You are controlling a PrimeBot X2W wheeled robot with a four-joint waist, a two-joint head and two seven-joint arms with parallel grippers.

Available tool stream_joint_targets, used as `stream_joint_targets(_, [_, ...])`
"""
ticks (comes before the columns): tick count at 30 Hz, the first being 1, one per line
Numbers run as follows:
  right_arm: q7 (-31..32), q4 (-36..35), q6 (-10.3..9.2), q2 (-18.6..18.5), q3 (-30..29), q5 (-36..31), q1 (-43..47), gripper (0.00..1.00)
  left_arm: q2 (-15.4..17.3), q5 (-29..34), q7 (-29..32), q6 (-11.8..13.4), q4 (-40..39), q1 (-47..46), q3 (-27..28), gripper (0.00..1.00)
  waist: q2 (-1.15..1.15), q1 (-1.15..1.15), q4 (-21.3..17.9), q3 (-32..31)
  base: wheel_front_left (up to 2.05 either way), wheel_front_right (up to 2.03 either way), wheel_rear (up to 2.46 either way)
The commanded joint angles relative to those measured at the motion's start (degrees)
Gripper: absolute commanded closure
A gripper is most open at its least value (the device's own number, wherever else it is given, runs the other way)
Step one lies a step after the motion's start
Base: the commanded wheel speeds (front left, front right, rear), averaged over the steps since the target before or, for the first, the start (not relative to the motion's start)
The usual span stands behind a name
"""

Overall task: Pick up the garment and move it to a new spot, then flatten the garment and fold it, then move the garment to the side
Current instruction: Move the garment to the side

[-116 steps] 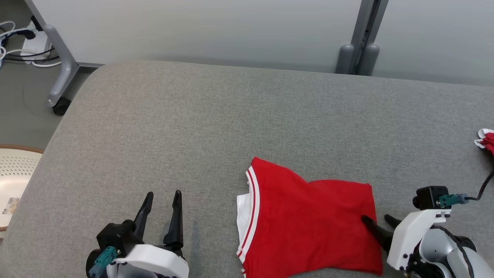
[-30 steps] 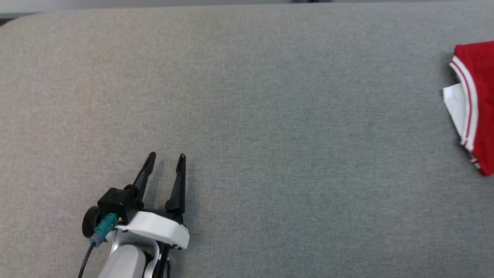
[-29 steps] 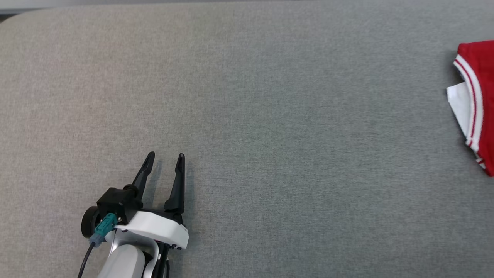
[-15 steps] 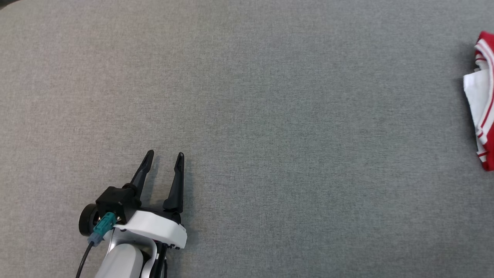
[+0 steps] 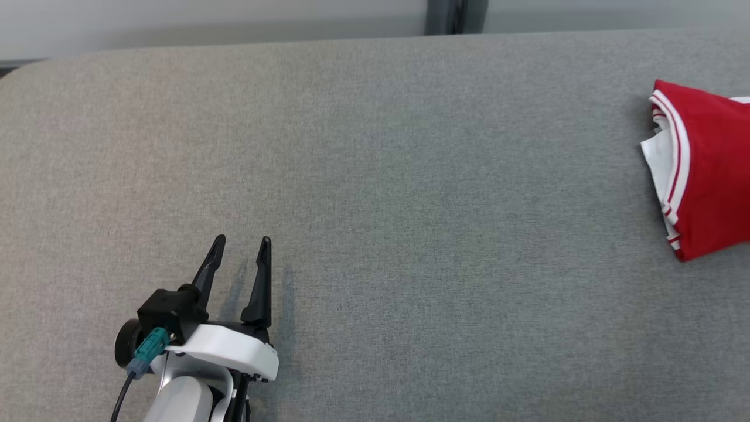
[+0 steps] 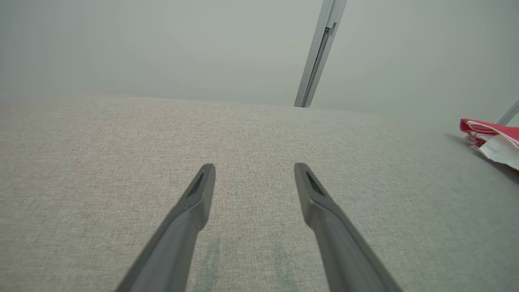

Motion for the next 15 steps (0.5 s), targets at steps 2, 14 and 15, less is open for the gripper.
stream_joint_targets(2, [-2.2,-0.8,-0.02,0.5,1.7,2.1,1.4,0.0,0.2,-0.4,-0.4,0.6,0.0,0.4,0.8,0.0,0.0,0.0,-1.3,-2.5,0.0,0.0,0.0])
stream_joint_targets(14, [-5.2,-12.8,-0.02,7.1,8.1,14.2,12.0,0.0,-0.7,-2.0,-0.7,3.5,0.7,2.2,4.3,0.0,0.0,0.0,-3.6,-8.5,0.0,0.0,0.0])
stream_joint_targets(15, [-5.4,-14.5,-0.02,7.8,8.2,14.9,13.8,0.0,-0.8,-2.1,-0.7,3.5,0.7,2.6,4.3,0.0,0.0,0.0,-3.7,-9.2,0.0,0.0,0.0])
